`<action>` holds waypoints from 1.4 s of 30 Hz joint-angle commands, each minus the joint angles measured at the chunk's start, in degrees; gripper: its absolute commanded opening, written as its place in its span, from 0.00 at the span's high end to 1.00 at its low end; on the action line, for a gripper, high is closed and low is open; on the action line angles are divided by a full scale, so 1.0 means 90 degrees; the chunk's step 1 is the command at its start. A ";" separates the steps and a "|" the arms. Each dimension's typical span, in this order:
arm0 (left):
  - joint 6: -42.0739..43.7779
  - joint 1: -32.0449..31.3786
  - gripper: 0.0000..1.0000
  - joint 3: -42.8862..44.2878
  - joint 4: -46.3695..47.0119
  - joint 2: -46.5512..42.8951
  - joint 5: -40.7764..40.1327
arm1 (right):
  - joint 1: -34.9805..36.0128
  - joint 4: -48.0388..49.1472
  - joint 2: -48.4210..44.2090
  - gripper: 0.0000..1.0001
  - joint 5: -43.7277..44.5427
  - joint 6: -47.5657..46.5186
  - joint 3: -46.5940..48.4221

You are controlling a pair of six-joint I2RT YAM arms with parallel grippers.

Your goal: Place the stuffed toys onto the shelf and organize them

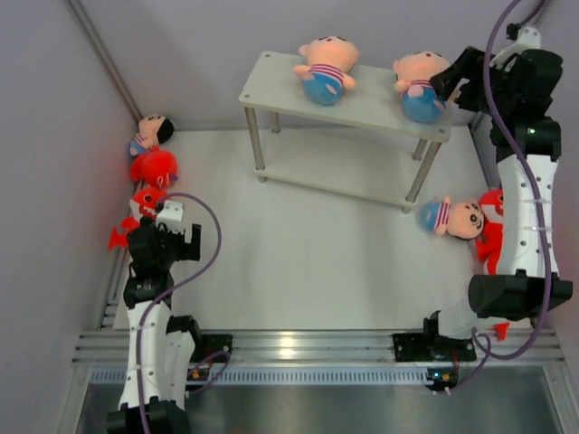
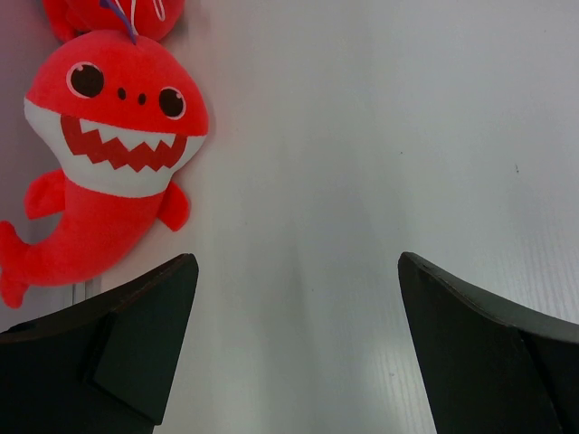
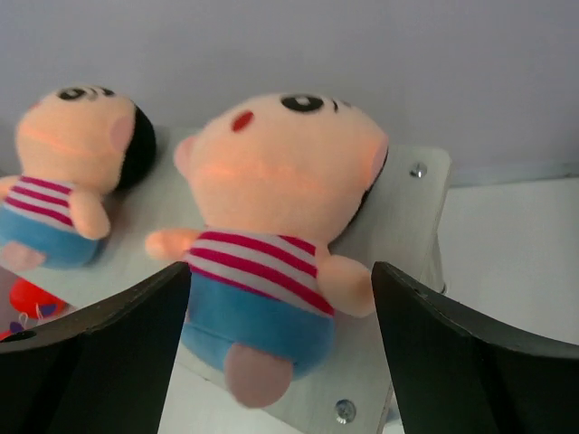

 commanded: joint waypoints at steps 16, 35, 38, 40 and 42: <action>0.0089 0.0004 0.02 -0.0049 0.0230 -0.0078 0.0131 | 0.0417 0.0997 0.0771 0.35 -0.0815 0.0795 -0.0336; 0.0069 0.0004 0.02 -0.0048 0.0201 -0.0078 0.0169 | 0.0398 0.0353 0.0216 0.01 -0.0190 -0.0063 0.0494; 0.0079 0.0004 0.02 -0.0049 0.0201 -0.0030 0.0209 | 0.0359 0.0537 -0.0145 0.01 -0.0248 -0.0259 0.0592; 0.0079 0.0004 0.01 -0.0049 0.0201 -0.0020 0.0199 | 0.0359 0.0684 -0.0360 0.01 -0.0297 -0.0328 0.0641; 0.0079 0.0004 0.02 -0.0058 0.0201 -0.0020 0.0189 | 0.0359 0.0753 -0.0458 0.00 -0.0307 -0.0376 0.0699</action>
